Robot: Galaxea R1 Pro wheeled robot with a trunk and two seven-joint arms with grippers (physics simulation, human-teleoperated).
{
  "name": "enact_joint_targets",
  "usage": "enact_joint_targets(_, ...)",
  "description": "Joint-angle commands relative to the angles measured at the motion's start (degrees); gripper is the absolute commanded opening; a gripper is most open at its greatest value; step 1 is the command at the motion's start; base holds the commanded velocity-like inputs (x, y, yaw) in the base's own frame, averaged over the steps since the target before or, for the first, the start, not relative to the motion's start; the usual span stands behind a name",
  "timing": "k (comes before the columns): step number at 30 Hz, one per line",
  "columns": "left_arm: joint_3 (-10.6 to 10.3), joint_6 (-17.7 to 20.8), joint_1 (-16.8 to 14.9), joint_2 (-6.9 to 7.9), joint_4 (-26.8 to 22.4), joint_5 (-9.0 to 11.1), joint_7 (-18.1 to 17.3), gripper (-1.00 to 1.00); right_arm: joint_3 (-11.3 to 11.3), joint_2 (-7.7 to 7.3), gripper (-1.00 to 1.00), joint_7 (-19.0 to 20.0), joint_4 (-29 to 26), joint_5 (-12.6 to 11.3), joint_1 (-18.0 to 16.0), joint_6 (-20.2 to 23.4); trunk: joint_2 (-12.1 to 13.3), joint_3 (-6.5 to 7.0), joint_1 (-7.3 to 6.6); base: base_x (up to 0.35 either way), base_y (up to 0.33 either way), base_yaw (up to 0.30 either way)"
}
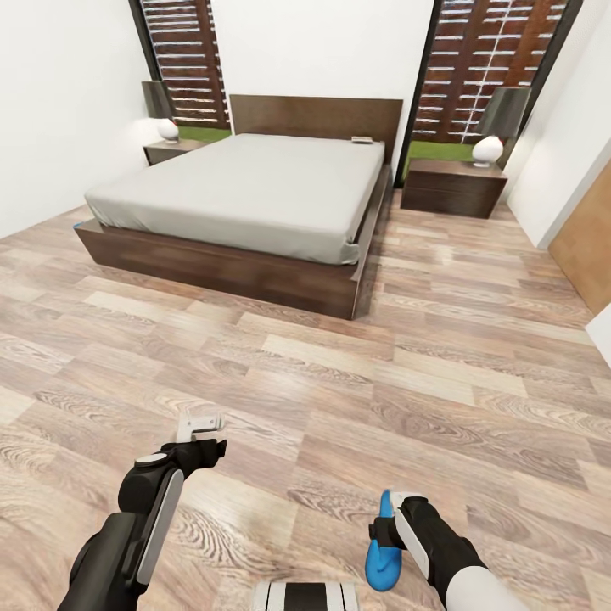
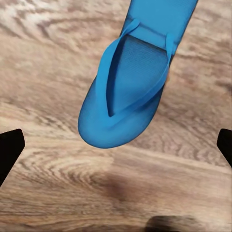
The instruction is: In the bedroom, move the book from the bed onto either nightstand, and place the two sandals side by side next to the bed.
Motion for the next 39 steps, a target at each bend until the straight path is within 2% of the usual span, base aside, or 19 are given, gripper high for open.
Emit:
enact_joint_targets(1,0.0,0.2,0.0,0.00,-0.1,0.4,0.4,1.00,0.2,-0.01,1.00,-0.5,-0.1,-0.5,0.0,0.2,0.0,-0.27,0.01,0.000,0.000,0.000)
enact_joint_targets(13,0.0,0.2,0.0,-0.01,-0.1,0.4,0.4,1.00,0.2,-0.01,1.00,-0.4,-0.1,-0.5,0.0,0.2,-0.2,-2.93,0.32,0.000,0.000,0.000)
enact_joint_targets(19,0.0,0.2,0.0,-0.03,-0.1,0.4,0.4,1.00,0.2,-0.01,1.00,-0.4,-0.1,-0.5,0.0,-0.3,-0.2,-2.93,0.32,0.000,0.000,0.000)
enact_joint_targets(20,0.0,0.2,0.0,-0.05,-0.1,0.4,0.4,1.00,0.3,-0.01,1.00,-0.6,-0.1,-0.2,0.0,-4.9,-0.2,-2.93,0.32,0.000,0.000,0.000)
enact_joint_targets(23,0.0,0.2,0.0,-0.05,-0.1,0.4,0.4,1.00,0.4,-0.01,1.00,-0.9,-0.1,-0.2,0.0,-7.5,-0.2,-2.93,0.32,0.000,0.000,0.000)
enact_joint_targets(30,-0.2,0.2,0.0,-0.06,-0.1,0.4,0.4,1.00,0.3,0.07,1.00,-1.4,0.5,-0.1,0.0,-9.2,-0.2,-2.93,0.32,0.000,0.000,0.000)
enact_joint_targets(34,-1.0,0.2,0.0,-0.06,-0.1,0.4,0.4,1.00,0.2,0.33,1.00,-2.0,0.9,-0.1,0.0,-9.8,-0.2,-2.93,0.32,0.000,0.000,0.000)
enact_joint_targets(39,-1.6,0.2,0.0,-0.06,-0.1,0.4,0.5,1.00,0.2,1.04,1.00,-5.0,1.3,-0.1,0.0,-12.0,-0.2,-3.15,0.35,0.000,0.000,0.000)
